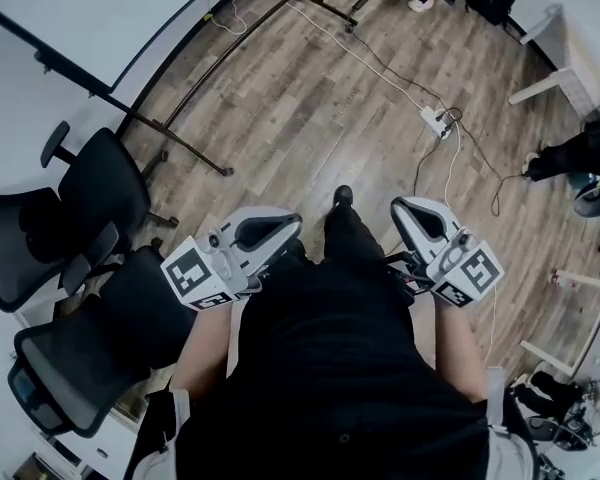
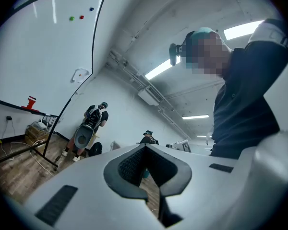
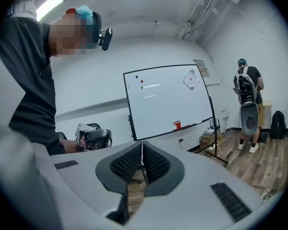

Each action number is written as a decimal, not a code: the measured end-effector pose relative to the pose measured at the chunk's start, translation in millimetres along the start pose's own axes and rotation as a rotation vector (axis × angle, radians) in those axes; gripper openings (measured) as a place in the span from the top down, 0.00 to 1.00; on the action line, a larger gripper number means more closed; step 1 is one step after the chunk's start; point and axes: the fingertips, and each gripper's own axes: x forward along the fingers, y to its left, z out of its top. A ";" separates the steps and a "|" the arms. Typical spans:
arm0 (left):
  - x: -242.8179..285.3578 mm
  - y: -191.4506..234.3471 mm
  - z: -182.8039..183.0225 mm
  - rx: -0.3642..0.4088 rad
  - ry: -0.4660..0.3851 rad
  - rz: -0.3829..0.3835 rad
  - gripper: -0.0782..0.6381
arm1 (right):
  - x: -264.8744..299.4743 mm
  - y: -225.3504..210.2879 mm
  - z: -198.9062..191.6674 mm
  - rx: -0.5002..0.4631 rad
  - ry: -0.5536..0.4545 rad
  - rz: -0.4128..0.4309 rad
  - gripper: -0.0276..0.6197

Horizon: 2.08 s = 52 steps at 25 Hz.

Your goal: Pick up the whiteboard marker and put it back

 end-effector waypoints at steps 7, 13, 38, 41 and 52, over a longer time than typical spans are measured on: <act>23.0 39.4 -6.8 -0.029 0.051 0.029 0.87 | 25.7 -46.9 3.6 0.017 -0.003 0.007 0.93; 65.0 84.6 -3.7 -0.024 0.129 0.043 0.87 | 57.0 -106.9 7.9 0.062 -0.004 0.036 0.93; 211.6 282.0 86.9 0.016 0.121 0.226 0.87 | 181.9 -333.4 95.5 0.033 -0.052 0.295 0.93; 209.1 316.3 99.9 0.026 0.094 0.203 0.87 | 212.6 -342.2 102.0 0.004 -0.032 0.288 0.93; 180.9 423.3 176.7 0.067 0.012 0.093 0.87 | 334.4 -350.2 168.4 -0.117 -0.014 0.235 0.93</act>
